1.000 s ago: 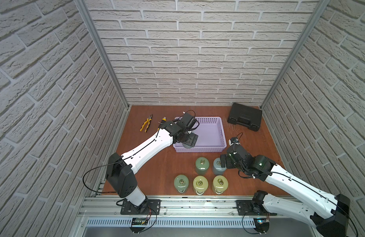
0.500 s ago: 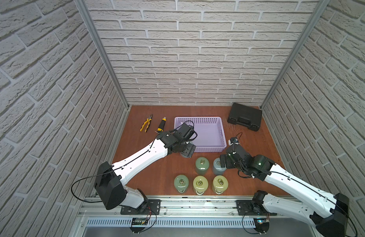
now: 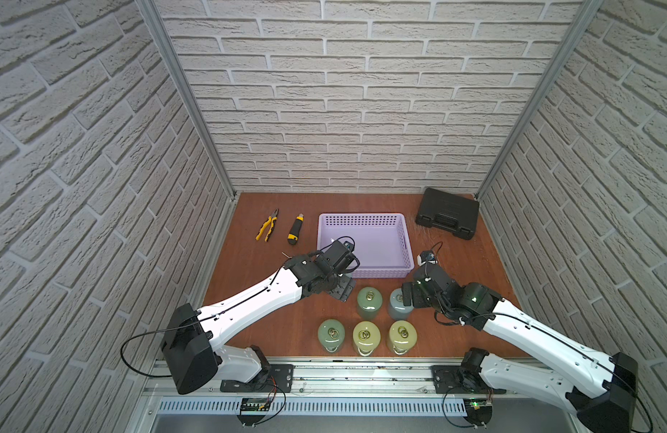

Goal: Take the tea canister out of the basket
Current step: Place the tea canister at the center of the board.

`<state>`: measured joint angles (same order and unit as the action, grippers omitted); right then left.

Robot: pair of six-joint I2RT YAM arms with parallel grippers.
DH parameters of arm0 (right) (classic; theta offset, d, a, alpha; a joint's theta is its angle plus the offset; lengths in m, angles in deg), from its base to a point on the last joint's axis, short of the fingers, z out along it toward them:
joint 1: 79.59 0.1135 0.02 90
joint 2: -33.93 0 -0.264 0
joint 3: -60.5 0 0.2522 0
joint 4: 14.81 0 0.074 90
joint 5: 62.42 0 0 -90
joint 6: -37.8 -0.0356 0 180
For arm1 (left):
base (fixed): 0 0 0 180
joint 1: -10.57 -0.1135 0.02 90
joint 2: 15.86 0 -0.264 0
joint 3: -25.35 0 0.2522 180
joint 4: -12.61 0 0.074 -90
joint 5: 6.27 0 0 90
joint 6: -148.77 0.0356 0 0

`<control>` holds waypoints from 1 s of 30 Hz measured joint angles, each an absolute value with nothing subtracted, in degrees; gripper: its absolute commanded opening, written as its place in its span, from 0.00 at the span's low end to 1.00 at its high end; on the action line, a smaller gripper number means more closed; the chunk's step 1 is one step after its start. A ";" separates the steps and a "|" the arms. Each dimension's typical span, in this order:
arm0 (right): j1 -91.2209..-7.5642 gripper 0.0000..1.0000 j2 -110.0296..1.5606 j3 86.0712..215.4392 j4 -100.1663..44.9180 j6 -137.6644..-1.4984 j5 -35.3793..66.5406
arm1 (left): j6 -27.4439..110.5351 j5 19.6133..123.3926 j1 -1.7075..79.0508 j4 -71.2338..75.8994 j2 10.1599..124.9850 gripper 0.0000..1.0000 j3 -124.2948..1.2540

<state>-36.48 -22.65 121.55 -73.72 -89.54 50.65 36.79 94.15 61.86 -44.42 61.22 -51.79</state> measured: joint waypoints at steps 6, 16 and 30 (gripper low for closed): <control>-36.48 1.00 -22.78 121.55 -73.72 -89.54 50.63 | 36.18 95.02 63.04 -42.34 61.22 0.52 -48.71; -36.48 1.00 -22.82 121.55 -73.72 -89.54 50.65 | 35.41 96.03 63.43 -39.26 61.22 0.52 -44.71; -36.48 1.00 -23.19 121.55 -73.44 -89.52 50.65 | 34.49 96.33 63.59 -36.83 61.22 0.52 -42.24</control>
<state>-36.48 -23.19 121.55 -73.44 -89.52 50.65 34.49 96.33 63.59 -36.83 61.22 -42.24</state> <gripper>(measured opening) 0.998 0.856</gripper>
